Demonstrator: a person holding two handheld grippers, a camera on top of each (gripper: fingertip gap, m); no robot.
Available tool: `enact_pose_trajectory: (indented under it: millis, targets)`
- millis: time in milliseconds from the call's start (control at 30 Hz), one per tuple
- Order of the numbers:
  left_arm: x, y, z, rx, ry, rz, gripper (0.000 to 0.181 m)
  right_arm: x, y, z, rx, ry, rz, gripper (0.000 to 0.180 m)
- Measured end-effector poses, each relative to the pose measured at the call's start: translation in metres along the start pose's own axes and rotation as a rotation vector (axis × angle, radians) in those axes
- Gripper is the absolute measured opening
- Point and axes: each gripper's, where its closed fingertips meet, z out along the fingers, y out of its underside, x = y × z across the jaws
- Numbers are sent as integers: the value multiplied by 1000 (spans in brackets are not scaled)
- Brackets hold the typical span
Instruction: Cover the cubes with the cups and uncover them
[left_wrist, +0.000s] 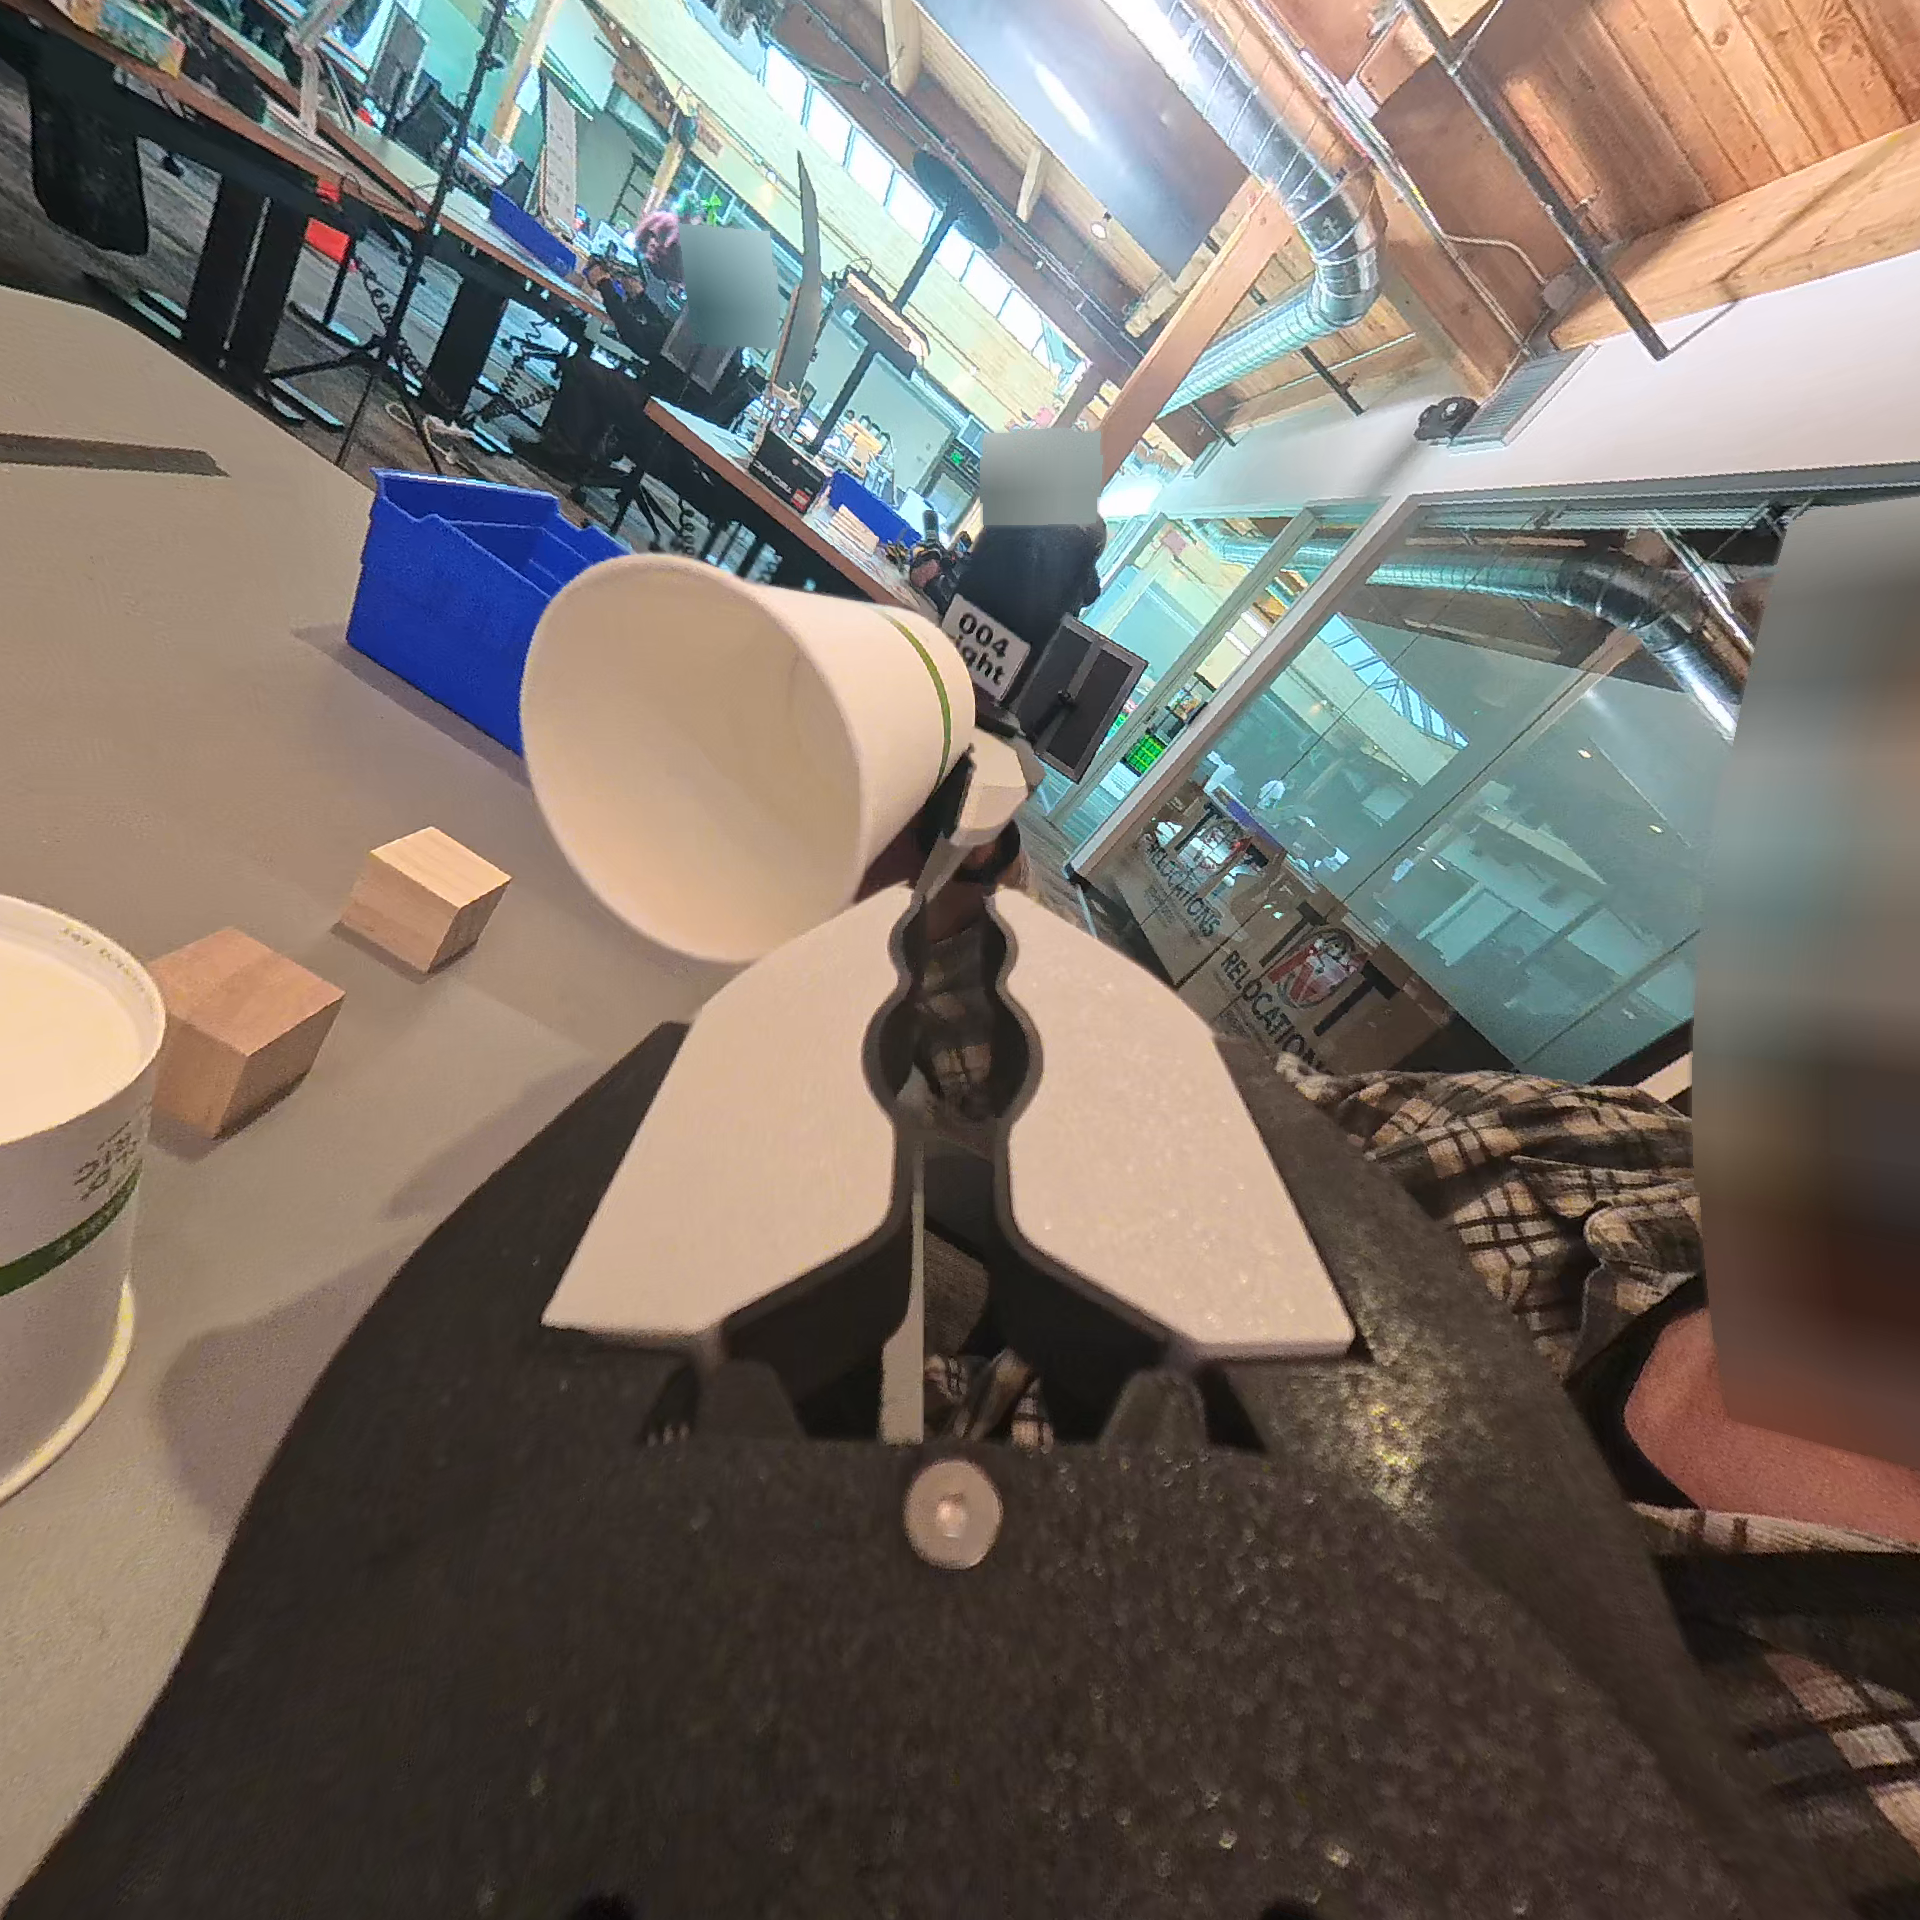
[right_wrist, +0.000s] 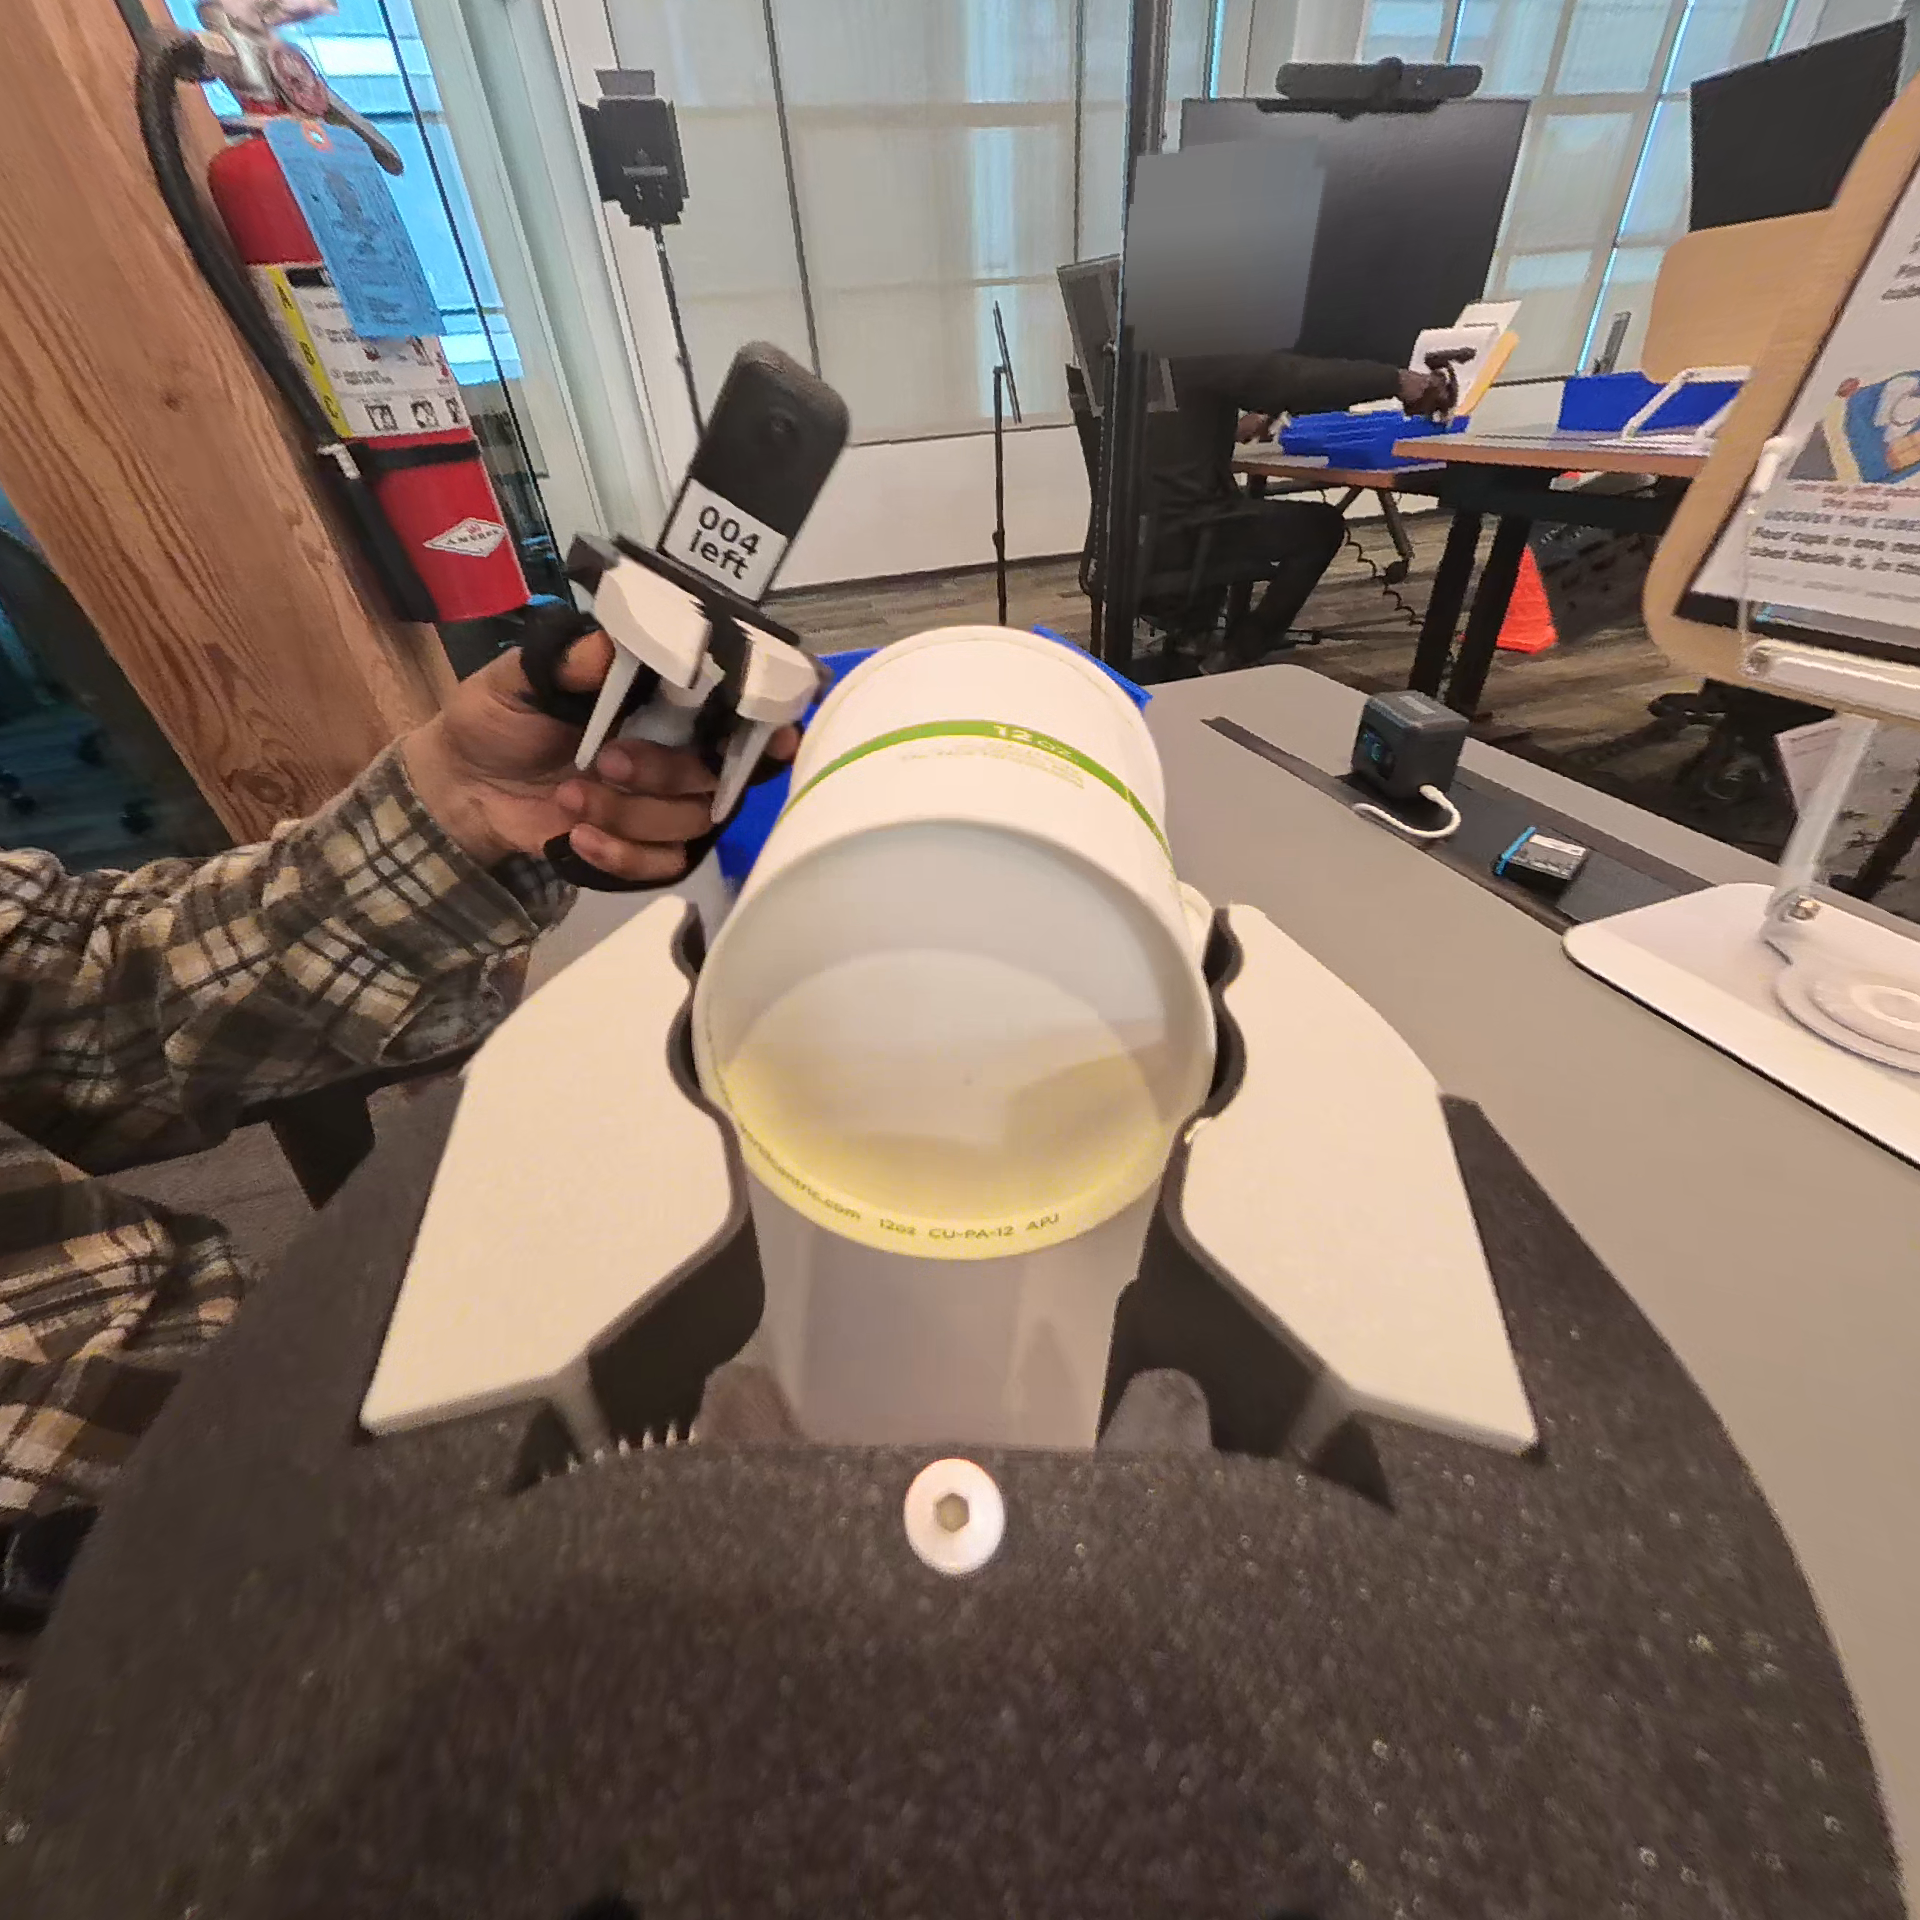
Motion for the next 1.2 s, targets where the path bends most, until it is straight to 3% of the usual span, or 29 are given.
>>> enact_pose_trajectory:
  millis: [333, 667, 1200]
  targets:
    - [18, 16, -54, -35, -244, 191, 13, 44, 2, -32, -432, 54, -78, 90]
    - [50, 13, -88, 20, -341, 358, 13, 71, 37, -3, -920, -18, -112, 90]
    - [69, -4, -114, 37, -386, 444, 10, 85, 91, 36, -1279, -126, -99, 90]
